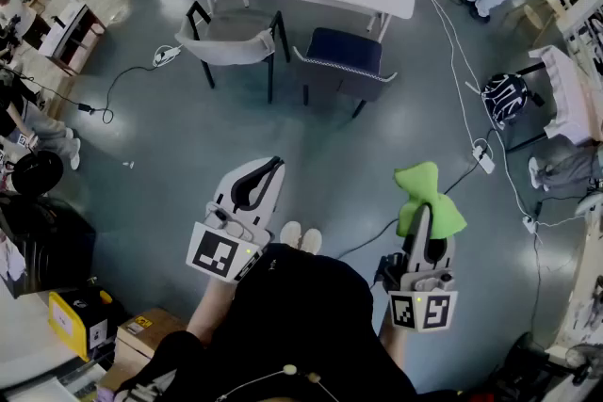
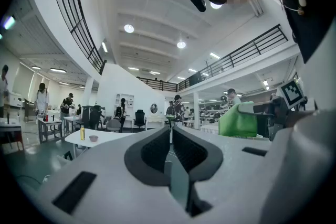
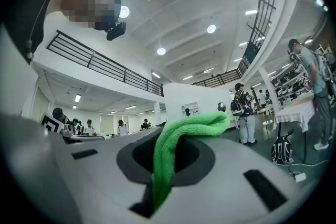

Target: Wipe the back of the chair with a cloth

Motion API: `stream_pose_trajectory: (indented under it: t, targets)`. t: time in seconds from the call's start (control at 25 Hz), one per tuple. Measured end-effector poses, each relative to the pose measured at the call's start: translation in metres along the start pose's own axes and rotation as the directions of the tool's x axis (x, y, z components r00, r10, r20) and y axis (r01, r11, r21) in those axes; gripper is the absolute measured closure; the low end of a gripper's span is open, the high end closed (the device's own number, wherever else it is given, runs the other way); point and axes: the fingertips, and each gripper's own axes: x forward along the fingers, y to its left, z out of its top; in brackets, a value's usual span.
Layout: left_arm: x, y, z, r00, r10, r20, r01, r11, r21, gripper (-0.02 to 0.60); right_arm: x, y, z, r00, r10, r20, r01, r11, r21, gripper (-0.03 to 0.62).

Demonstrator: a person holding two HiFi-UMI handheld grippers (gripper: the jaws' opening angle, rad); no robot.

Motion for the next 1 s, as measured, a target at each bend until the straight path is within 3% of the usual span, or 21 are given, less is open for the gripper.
stream_pose_trajectory:
  t: [0.52, 0.72, 1.0]
  targets:
    - [-0.001, 0.005, 0.004, 1.000, 0.012, 0.010, -0.012, 1.000, -0.001, 0.561, 0.002, 0.001, 0.003, 1.000, 0.016, -0.008, -0.016, 1.000, 0.000, 0.576]
    - [0.004, 0.001, -0.001, 1.000, 0.001, 0.007, -0.001, 1.000, 0.003, 0.561, 0.000, 0.002, 0.005, 0.999, 0.036, -0.024, -0.038, 0.996, -0.083, 0.576]
    - [0.029, -0.011, -0.017, 0.999, -0.019, -0.033, 0.021, 0.998, 0.059, 0.561, 0.005, -0.014, -0.012, 0.995, 0.087, -0.044, -0.088, 0.996, -0.021, 0.576]
